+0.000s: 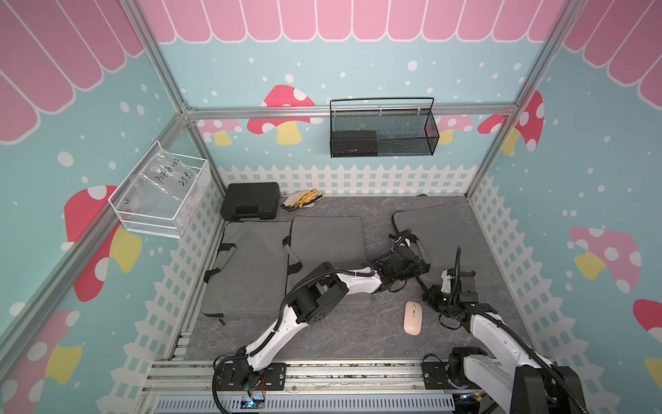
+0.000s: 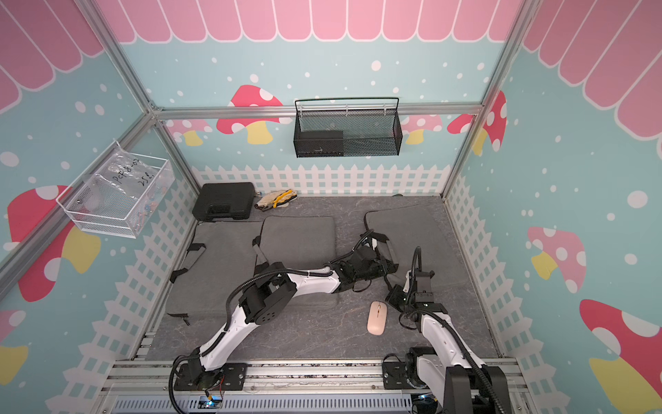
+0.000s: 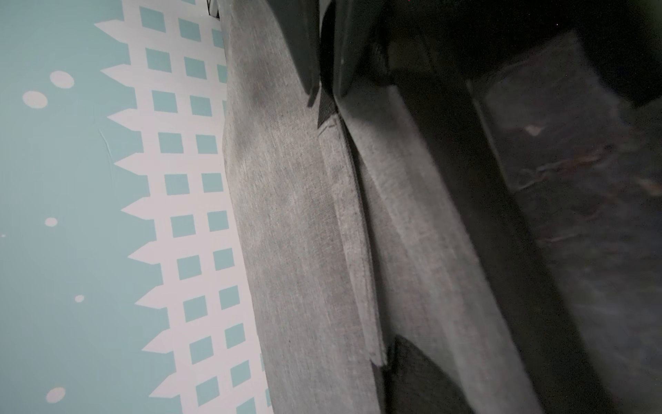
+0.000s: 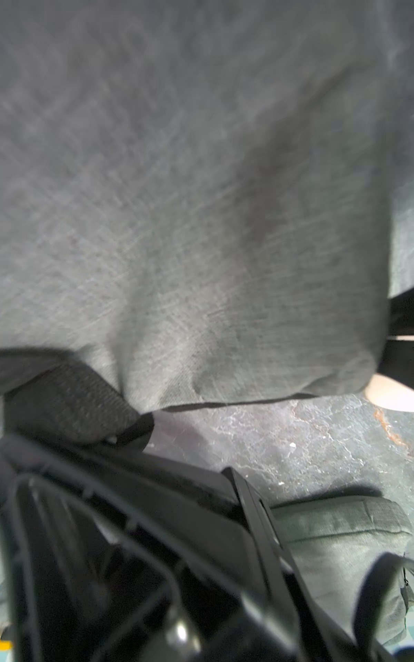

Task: Put the mouse into the laptop bag
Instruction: Unzip the zipper on the zippered laptop bag.

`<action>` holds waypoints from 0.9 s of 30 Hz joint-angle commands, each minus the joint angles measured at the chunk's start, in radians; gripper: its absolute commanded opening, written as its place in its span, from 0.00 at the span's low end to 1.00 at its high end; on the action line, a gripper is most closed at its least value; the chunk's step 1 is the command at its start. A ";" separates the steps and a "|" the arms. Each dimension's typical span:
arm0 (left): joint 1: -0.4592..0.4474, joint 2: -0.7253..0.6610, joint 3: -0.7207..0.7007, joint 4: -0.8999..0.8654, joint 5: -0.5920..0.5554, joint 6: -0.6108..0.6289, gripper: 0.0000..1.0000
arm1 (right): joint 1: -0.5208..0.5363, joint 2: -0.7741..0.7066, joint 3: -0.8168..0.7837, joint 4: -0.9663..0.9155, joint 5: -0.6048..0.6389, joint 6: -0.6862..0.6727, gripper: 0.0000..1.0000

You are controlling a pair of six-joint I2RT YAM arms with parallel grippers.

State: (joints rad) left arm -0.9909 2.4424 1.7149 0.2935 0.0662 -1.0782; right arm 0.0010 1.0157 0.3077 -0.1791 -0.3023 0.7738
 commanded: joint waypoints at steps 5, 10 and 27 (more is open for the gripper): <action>-0.016 -0.165 -0.193 0.067 -0.013 0.004 0.55 | -0.011 -0.011 0.006 0.037 0.074 0.059 0.00; -0.030 -0.218 -0.291 0.168 0.080 -0.053 0.64 | -0.035 -0.057 -0.012 0.023 0.048 0.034 0.00; -0.088 -0.024 -0.206 0.300 0.193 -0.207 0.13 | -0.034 -0.189 -0.056 0.019 -0.096 -0.010 0.00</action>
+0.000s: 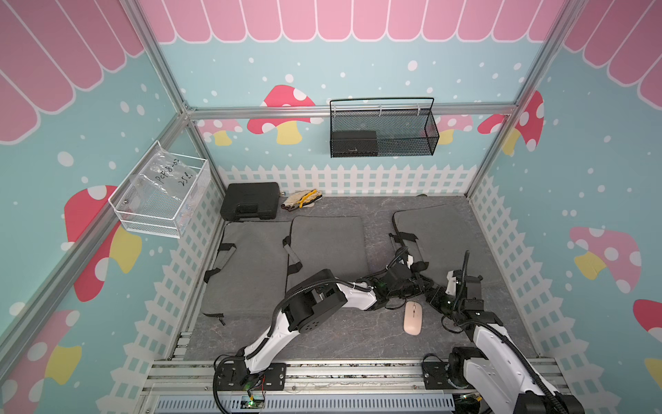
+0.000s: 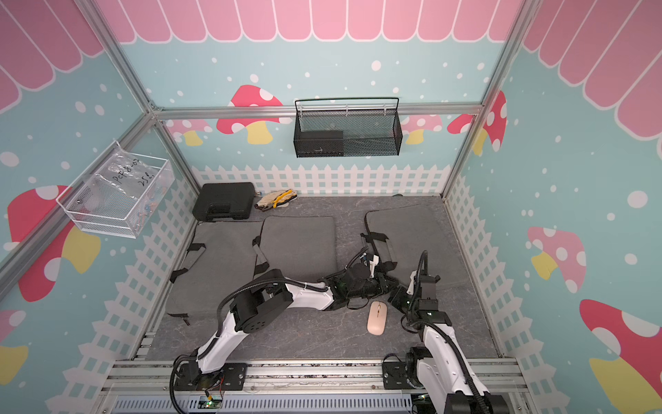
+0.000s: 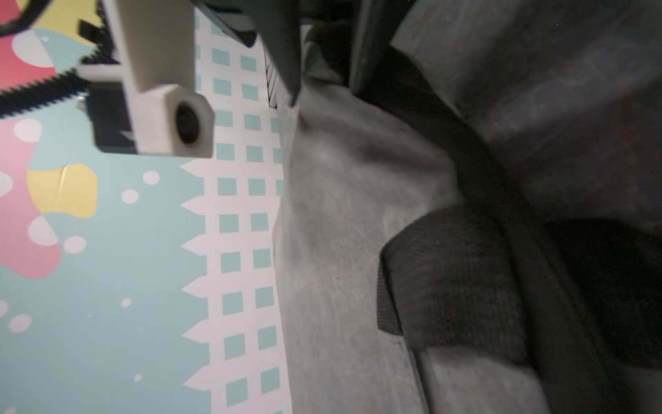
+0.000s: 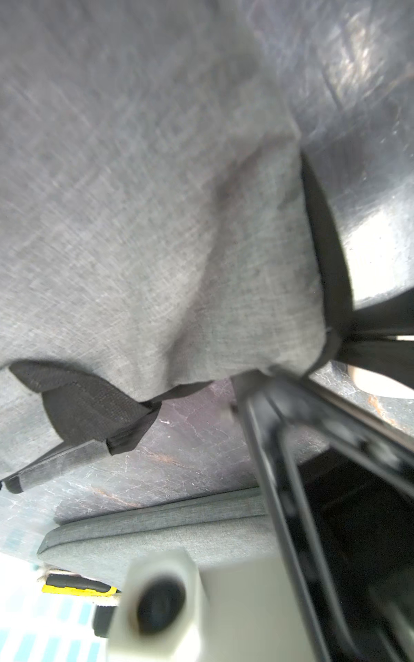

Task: Put the mouse into the laptop bag
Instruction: Unzip the zipper on the zippered laptop bag.

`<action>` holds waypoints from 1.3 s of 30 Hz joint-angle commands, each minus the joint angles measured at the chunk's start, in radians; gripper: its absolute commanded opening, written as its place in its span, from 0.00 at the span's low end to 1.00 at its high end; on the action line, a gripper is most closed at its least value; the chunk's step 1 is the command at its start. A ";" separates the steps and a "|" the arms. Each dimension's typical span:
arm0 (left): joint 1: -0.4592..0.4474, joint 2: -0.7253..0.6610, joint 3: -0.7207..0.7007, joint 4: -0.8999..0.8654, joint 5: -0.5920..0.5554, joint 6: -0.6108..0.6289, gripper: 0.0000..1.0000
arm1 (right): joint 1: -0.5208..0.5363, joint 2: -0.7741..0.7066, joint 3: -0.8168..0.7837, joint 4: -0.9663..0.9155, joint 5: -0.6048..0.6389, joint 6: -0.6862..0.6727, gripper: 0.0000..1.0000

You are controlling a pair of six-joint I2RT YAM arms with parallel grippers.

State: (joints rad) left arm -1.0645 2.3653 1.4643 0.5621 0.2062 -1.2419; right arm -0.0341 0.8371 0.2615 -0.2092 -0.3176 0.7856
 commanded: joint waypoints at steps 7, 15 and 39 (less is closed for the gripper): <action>-0.041 0.114 0.122 0.047 0.096 -0.071 0.08 | 0.010 0.052 -0.031 0.185 -0.157 0.004 0.00; -0.029 0.037 0.028 0.058 0.056 -0.030 0.29 | 0.004 0.117 -0.010 0.188 -0.038 0.029 0.00; 0.286 -0.128 0.222 -0.615 -0.217 0.269 0.49 | -0.219 0.047 -0.037 0.008 0.194 0.123 0.00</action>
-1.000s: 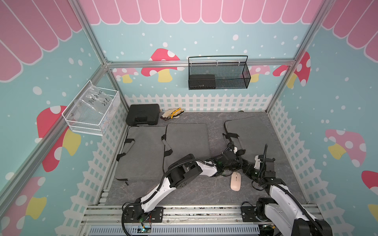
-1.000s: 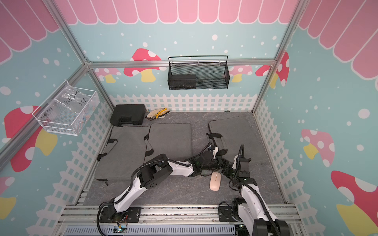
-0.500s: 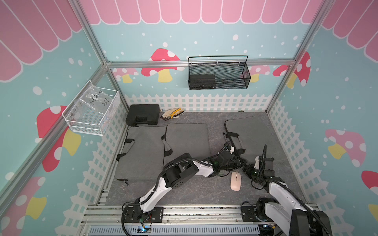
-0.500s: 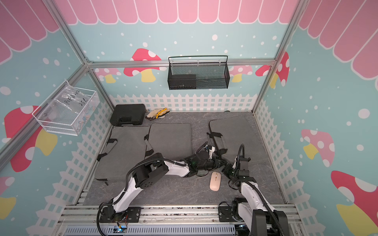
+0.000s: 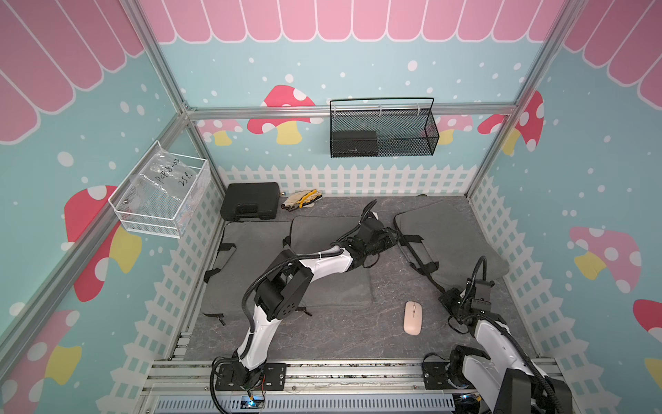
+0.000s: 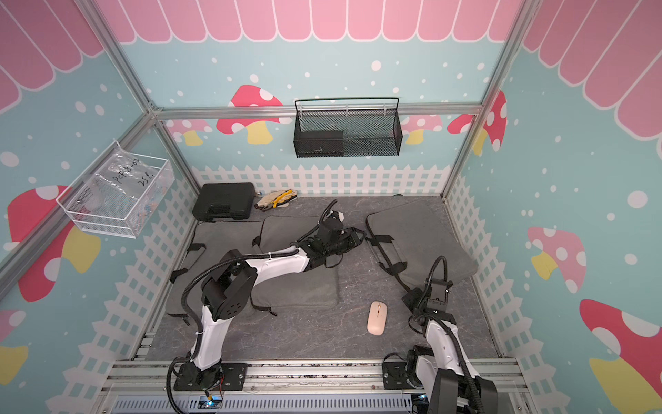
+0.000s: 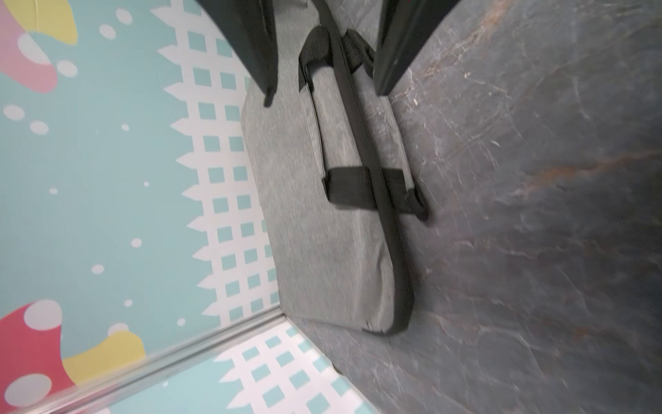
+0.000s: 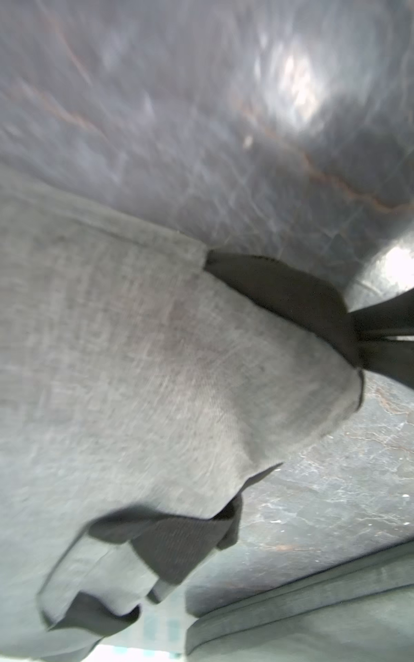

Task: Put the mouse into the laptop bag
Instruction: Unzip the zipper on the zippered laptop bag.

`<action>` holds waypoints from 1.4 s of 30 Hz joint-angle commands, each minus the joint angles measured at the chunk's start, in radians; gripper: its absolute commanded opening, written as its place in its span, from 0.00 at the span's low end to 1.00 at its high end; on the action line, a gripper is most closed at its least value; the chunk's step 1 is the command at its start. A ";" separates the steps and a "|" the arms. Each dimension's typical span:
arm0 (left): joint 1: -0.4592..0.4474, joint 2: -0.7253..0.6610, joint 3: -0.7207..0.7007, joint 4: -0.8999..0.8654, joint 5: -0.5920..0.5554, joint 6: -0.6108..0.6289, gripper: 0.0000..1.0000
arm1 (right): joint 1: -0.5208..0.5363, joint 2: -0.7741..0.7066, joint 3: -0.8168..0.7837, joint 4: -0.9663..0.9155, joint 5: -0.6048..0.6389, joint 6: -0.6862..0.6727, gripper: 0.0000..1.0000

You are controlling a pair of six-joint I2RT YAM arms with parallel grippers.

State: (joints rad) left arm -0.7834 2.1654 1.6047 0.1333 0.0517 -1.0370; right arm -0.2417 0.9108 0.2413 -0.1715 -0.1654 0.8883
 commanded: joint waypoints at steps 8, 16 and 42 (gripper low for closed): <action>0.036 0.313 0.385 -0.293 0.043 0.103 0.58 | -0.014 -0.063 -0.081 -0.020 0.005 0.062 0.00; 0.042 0.476 0.615 -0.371 0.101 0.111 0.68 | -0.015 -0.142 -0.115 -0.023 -0.014 0.096 0.00; 0.044 0.444 0.468 -0.133 0.172 0.049 0.00 | -0.001 -0.220 -0.143 0.059 -0.237 0.032 0.00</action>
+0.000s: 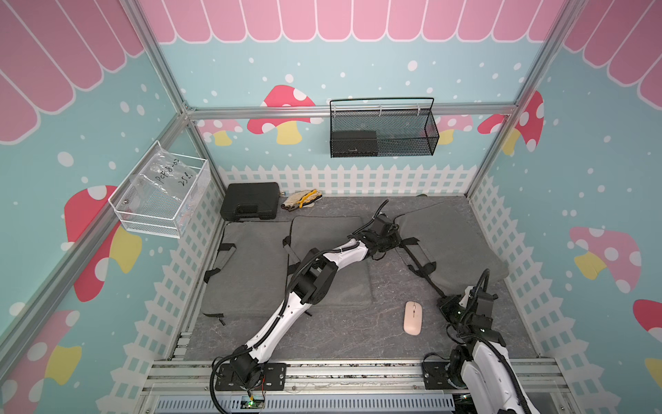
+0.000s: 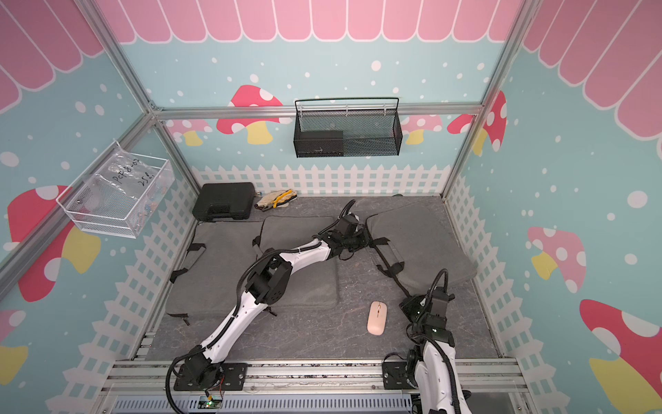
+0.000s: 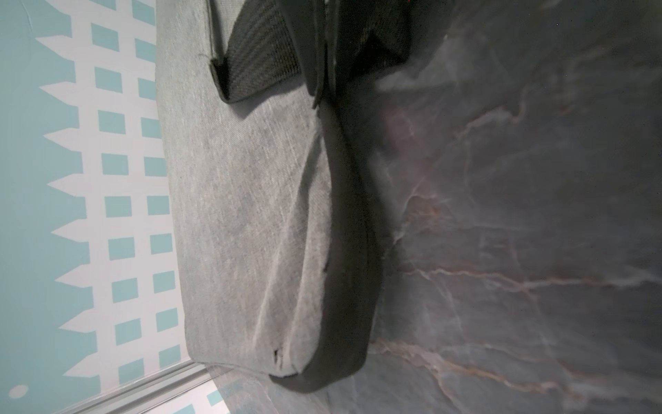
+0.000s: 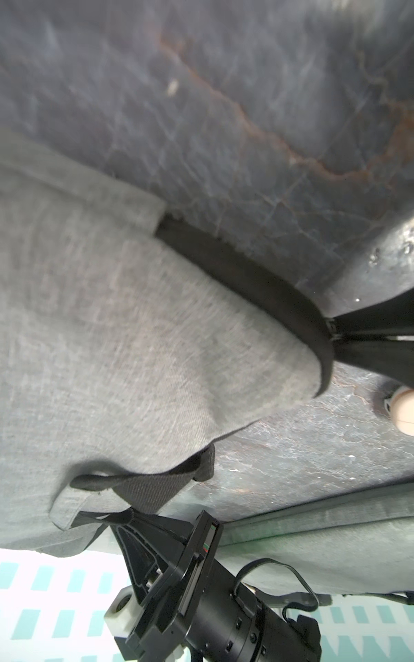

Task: Put the mouse into the laptop bag
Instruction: Unzip the zipper on the zippered laptop bag.

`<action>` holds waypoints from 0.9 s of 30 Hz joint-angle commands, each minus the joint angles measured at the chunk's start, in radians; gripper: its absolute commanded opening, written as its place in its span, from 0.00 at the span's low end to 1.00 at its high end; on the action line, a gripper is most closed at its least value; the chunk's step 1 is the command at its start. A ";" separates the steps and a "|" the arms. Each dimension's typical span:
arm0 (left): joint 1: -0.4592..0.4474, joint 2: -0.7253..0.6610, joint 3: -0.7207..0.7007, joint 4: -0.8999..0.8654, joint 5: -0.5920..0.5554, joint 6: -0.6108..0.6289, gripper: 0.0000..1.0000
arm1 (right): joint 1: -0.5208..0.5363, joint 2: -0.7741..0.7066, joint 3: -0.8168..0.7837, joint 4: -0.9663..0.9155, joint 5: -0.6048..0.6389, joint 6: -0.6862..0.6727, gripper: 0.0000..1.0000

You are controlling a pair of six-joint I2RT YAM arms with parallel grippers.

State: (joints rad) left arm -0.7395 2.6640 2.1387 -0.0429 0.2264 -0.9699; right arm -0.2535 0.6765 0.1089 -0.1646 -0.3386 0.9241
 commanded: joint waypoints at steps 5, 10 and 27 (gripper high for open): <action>-0.005 -0.105 -0.173 0.119 0.006 -0.027 0.00 | 0.041 0.098 -0.003 0.160 -0.088 0.030 0.00; -0.012 -0.132 -0.224 0.162 0.013 -0.029 0.00 | 0.128 0.226 0.057 0.229 -0.064 0.058 0.00; -0.047 -0.323 -0.582 0.386 -0.168 -0.050 0.03 | 0.006 0.479 0.288 0.129 0.222 -0.076 0.00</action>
State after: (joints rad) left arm -0.7498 2.4027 1.6272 0.2703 0.0967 -1.0000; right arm -0.2123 1.1370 0.3649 -0.0654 -0.2058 0.8909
